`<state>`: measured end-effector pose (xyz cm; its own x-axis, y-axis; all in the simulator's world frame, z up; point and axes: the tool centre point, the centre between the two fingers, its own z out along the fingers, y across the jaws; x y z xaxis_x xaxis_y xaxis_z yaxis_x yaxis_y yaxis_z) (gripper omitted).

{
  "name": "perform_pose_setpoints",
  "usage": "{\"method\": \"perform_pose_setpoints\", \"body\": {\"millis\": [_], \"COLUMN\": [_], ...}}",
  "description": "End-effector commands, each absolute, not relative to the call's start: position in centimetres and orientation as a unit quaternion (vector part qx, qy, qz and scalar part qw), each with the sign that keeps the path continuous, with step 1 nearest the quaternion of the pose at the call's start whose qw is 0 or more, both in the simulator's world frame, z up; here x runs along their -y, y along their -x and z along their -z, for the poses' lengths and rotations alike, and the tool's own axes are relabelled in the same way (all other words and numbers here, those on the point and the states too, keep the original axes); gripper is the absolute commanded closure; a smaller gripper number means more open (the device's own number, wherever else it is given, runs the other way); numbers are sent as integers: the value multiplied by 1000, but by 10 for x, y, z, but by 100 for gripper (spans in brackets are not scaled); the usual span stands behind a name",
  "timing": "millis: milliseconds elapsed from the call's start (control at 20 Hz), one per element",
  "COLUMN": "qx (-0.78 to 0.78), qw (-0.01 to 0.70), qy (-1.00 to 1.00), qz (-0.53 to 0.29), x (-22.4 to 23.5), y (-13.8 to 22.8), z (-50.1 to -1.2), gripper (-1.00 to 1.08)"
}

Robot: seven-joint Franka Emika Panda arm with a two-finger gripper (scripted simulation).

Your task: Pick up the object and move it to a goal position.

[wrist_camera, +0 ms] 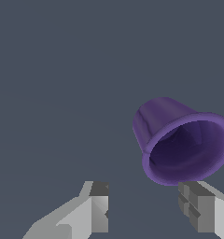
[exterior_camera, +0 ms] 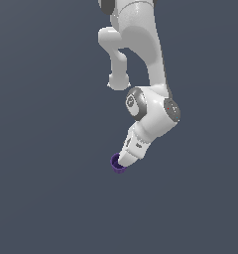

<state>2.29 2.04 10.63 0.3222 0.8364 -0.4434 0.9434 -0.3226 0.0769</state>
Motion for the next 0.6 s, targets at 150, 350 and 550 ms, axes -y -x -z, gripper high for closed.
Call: {"method": "perform_pose_setpoints", "body": {"millis": [150,350,550], "qx": [-613,-635,-646], "qw": [179,186,189], "qy": [-746,-722,-710], "qz": [190,202,208], "x": [-20,-20,-20], "y": [-29,-32,-34], "z": [-99,-96,-94], "gripper": [-20,-20,-20]}}
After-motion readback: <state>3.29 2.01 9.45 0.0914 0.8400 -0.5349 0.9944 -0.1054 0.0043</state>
